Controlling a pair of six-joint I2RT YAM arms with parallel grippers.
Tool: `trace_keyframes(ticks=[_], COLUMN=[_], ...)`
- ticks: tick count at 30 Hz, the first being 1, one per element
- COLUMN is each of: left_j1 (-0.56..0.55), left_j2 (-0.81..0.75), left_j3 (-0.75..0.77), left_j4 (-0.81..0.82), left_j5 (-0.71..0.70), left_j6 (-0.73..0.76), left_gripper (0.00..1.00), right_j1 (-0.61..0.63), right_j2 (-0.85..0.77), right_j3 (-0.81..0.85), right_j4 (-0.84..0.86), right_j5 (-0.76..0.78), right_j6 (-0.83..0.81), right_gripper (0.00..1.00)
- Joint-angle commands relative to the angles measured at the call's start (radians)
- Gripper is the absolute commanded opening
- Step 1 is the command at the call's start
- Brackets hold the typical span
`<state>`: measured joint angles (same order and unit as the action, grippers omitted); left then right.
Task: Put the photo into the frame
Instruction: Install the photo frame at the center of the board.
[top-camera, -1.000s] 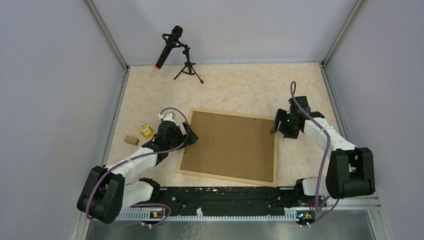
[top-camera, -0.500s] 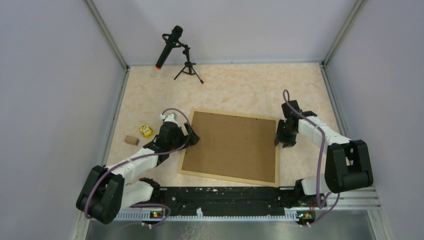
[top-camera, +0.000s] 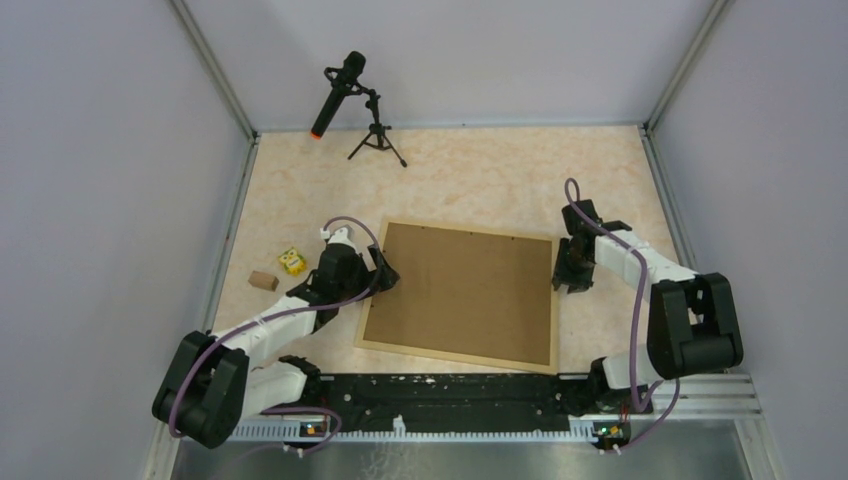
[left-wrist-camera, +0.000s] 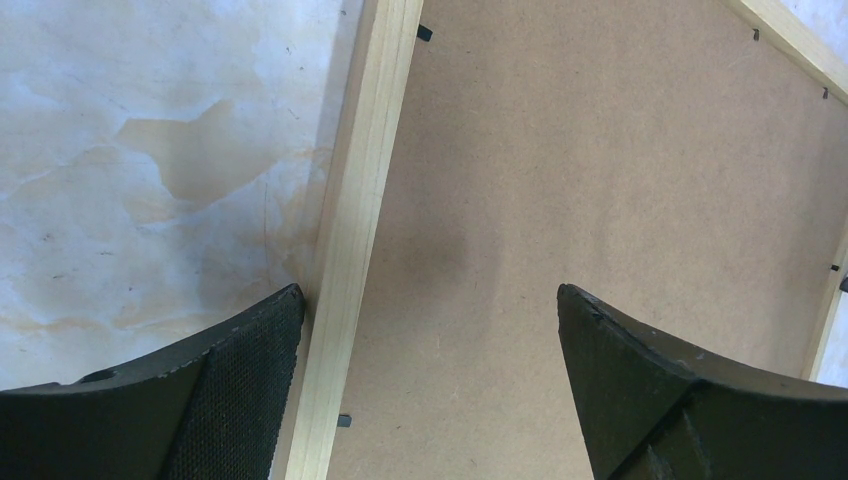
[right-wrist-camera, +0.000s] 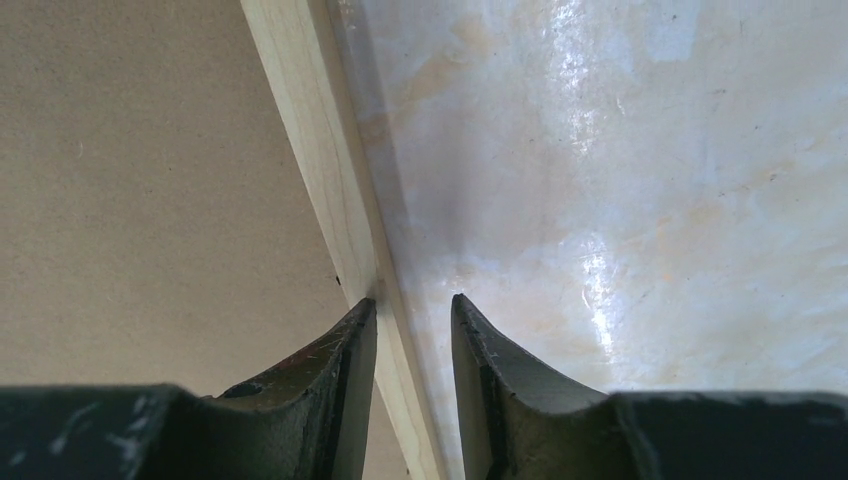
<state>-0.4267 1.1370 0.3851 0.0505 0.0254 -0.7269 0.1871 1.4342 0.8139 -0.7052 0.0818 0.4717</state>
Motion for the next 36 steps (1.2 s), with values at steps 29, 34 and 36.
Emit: trace_keyframes(ticks=[29, 34, 36], left_j1=[-0.006, -0.005, -0.004], left_j2=[0.016, 0.02, 0.022], left_j3=[-0.011, -0.009, -0.009], left_j4=[0.02, 0.023, 0.025], left_j5=[0.03, 0.034, 0.035], left_j6=[-0.004, -0.003, -0.002], left_gripper=[0.98, 0.98, 0.98], right_j1=[0.003, 0.013, 0.038], right_j2=[0.197, 0.272, 0.265], right_j3=[0.015, 0.045, 0.082], right_j4=[0.112, 0.145, 0.151], right_j5=[-0.026, -0.07, -0.166], right_j6=[-0.045, -0.065, -0.076], right_gripper=[0.33, 0.39, 0.43])
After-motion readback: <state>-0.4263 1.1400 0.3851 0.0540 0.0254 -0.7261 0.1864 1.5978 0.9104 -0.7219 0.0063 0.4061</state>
